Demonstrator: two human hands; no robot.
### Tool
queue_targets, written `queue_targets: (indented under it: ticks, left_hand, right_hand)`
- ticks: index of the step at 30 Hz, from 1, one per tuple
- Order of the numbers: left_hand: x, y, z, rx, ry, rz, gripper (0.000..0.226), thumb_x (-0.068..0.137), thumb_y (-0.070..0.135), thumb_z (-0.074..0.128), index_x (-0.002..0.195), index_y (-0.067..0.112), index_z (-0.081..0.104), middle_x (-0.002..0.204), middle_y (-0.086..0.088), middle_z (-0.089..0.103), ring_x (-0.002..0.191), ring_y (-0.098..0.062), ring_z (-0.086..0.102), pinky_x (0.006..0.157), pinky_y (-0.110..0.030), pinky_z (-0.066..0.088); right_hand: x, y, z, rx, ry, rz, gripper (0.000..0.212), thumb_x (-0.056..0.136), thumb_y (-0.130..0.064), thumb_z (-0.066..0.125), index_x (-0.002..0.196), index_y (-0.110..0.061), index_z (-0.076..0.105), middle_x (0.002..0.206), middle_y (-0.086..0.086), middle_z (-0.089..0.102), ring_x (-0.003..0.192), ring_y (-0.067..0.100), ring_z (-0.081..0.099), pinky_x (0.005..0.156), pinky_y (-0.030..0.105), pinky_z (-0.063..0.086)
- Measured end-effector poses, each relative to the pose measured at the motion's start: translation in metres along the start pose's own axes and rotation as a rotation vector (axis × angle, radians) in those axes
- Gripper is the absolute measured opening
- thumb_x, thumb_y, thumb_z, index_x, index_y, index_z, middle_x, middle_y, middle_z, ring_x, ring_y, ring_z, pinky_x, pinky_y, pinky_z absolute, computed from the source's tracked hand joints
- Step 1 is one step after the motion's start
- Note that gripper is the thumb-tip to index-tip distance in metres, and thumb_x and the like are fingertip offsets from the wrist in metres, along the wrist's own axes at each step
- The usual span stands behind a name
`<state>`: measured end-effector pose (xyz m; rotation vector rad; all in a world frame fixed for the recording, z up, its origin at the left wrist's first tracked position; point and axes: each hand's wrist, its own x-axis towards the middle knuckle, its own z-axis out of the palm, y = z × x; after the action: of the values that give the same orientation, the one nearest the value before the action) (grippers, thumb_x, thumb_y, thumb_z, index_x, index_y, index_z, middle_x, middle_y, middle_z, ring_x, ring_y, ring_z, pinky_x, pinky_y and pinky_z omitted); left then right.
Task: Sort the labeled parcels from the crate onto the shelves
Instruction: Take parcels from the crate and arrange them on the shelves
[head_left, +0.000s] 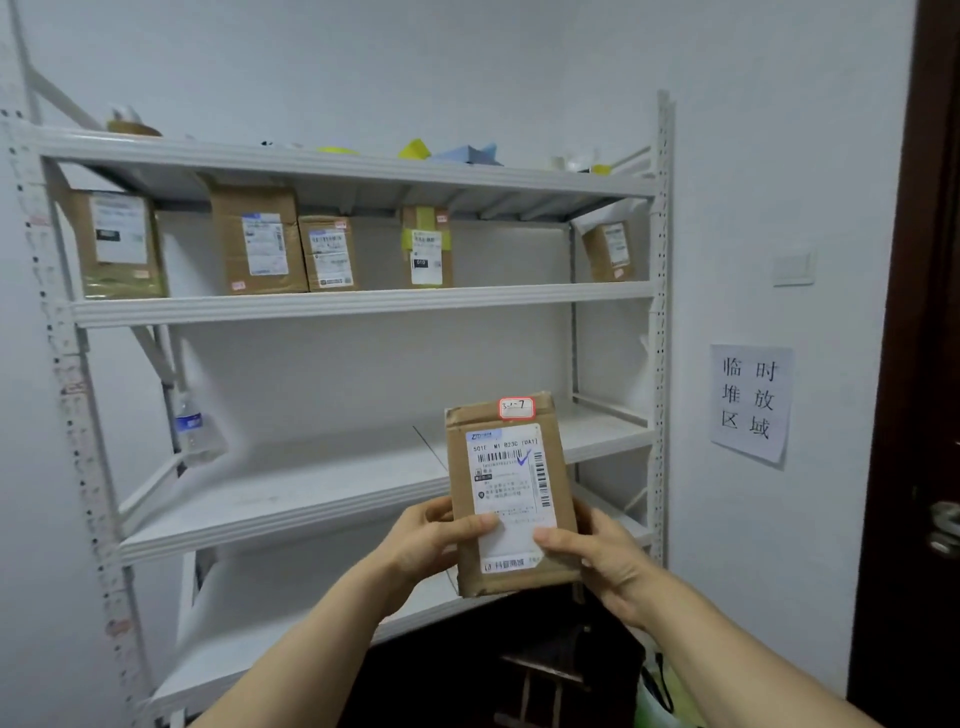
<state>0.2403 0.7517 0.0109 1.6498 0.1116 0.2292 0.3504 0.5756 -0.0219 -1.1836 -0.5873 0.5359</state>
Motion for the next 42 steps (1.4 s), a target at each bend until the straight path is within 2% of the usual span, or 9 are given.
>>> queue_targets:
  ticks: [3,7,15,18,21,25,31,36,42]
  left_hand:
    - [0.01,0.015,0.0,0.01,0.022,0.019,0.033,0.08,0.02,0.073,0.112,0.017,0.066,0.106,0.005,0.073,0.097,-0.012,0.069,0.083,-0.025,0.053]
    - [0.032,0.035,0.001,0.026,0.046,0.091,0.089,0.057,0.041,0.088,0.136,0.022,0.05,0.116,0.002,0.069,0.11,-0.015,0.064,0.103,-0.036,0.045]
    - [0.073,0.075,0.018,0.053,0.102,0.2,0.036,0.084,0.008,0.068,0.114,0.027,0.062,0.089,0.007,0.075,0.078,-0.003,0.07,0.061,-0.014,0.051]
    - [0.093,0.093,0.013,0.106,0.133,0.214,0.034,0.082,0.033,0.071,0.115,0.035,0.063,0.103,0.014,0.072,0.097,-0.006,0.067,0.088,-0.025,0.052]
    - [0.125,0.107,-0.008,0.193,0.197,0.233,0.067,0.072,0.064,0.06,0.13,0.033,0.054,0.129,0.011,0.054,0.121,-0.016,0.049,0.104,-0.032,0.036]
    - [0.191,0.118,-0.055,0.261,0.324,0.284,0.057,0.087,0.049,0.056,0.136,0.021,0.049,0.138,-0.001,0.05,0.125,-0.021,0.047,0.106,-0.035,0.036]
    - [0.297,0.122,-0.137,0.387,0.564,0.246,0.06,0.087,0.014,0.067,0.14,0.004,0.041,0.131,-0.015,0.055,0.114,-0.028,0.057,0.103,-0.044,0.044]
    - [0.368,0.143,-0.175,0.482,0.693,0.302,0.052,0.088,0.01,0.064,0.137,0.004,0.047,0.124,-0.012,0.06,0.111,-0.026,0.058,0.101,-0.04,0.045]
    - [0.437,0.176,-0.198,0.553,0.817,0.345,0.047,0.091,0.008,0.06,0.136,0.005,0.048,0.13,-0.012,0.057,0.115,-0.025,0.054,0.092,-0.031,0.042]
  right_hand:
    - [0.013,-0.011,-0.004,0.052,0.033,-0.003,0.096,0.042,-0.012,0.094,0.129,-0.011,0.051,0.111,0.013,0.07,0.103,0.031,0.067,0.093,0.048,0.051]
    - [0.028,-0.035,-0.013,0.075,0.059,-0.044,0.076,0.053,-0.01,0.081,0.125,-0.015,0.055,0.103,0.011,0.073,0.088,0.028,0.07,0.065,0.034,0.055]
    - [0.071,-0.077,-0.017,0.162,0.026,-0.153,0.059,0.058,-0.007,0.075,0.115,-0.012,0.06,0.1,0.012,0.073,0.085,0.027,0.071,0.07,0.035,0.058]
    - [0.102,-0.094,-0.021,0.137,0.05,-0.199,0.067,0.054,-0.009,0.078,0.118,-0.012,0.059,0.101,0.011,0.073,0.089,0.027,0.071,0.069,0.033,0.059]
    - [0.144,-0.11,-0.028,0.141,0.074,-0.252,0.068,0.056,-0.008,0.078,0.12,-0.012,0.058,0.102,0.011,0.073,0.089,0.028,0.071,0.063,0.031,0.059]
    - [0.215,-0.126,-0.041,0.137,0.099,-0.288,0.056,0.066,-0.004,0.075,0.119,-0.012,0.058,0.105,0.01,0.072,0.084,0.023,0.071,0.056,0.028,0.058]
    - [0.34,-0.137,-0.05,0.078,0.162,-0.331,0.068,0.061,-0.003,0.077,0.124,-0.007,0.053,0.105,0.011,0.071,0.089,0.024,0.07,0.072,0.031,0.06]
    - [0.421,-0.152,-0.061,0.028,0.158,-0.375,0.074,0.054,-0.006,0.08,0.123,-0.007,0.053,0.099,0.008,0.074,0.09,0.025,0.071,0.081,0.037,0.058]
    - [0.511,-0.193,-0.076,-0.039,0.103,-0.446,0.055,0.072,0.003,0.074,0.12,-0.012,0.052,0.096,0.004,0.072,0.081,0.016,0.071,0.067,0.027,0.058]
